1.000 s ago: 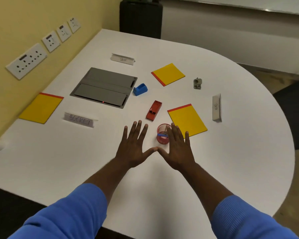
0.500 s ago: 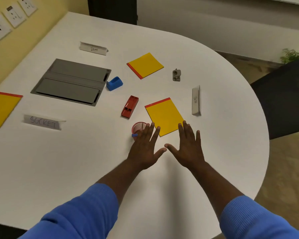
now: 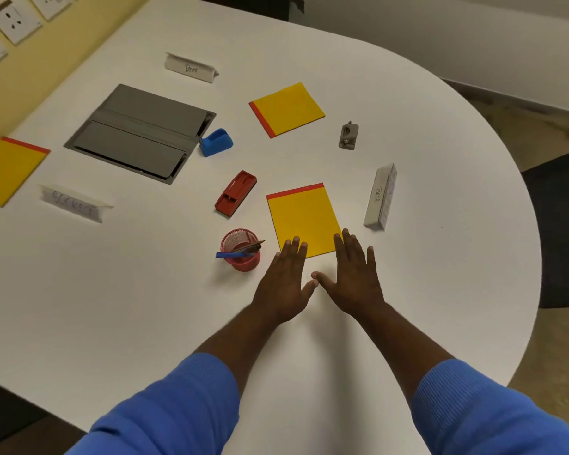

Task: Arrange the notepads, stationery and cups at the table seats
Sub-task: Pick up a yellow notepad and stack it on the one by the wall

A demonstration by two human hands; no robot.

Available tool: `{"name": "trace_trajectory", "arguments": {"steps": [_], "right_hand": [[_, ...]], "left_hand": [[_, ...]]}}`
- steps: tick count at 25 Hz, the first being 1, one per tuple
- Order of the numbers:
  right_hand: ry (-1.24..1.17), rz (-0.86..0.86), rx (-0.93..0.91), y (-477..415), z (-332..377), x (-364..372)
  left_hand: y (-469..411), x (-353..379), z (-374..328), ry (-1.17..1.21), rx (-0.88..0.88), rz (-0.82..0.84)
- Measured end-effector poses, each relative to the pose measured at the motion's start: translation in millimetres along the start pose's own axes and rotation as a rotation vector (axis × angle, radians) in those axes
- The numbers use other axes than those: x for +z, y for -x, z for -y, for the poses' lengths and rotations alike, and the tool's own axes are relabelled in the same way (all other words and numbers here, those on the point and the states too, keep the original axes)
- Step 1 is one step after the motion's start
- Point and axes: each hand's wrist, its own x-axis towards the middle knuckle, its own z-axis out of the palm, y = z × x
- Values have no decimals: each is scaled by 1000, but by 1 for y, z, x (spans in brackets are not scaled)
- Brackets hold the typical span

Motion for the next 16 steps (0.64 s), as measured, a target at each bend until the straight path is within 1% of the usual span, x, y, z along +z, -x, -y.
{"name": "trace_trajectory", "arguments": {"steps": [7, 11, 16], "right_hand": [[-171, 69, -10, -63, -32, 11], [-303, 102, 100, -102, -33, 25], [-367, 140, 209, -135, -31, 42]], "left_hand": [[-64, 23, -5, 163, -262, -32], [-97, 31, 9, 221, -334, -58], [-121, 40, 28, 216, -554, -124]]}}
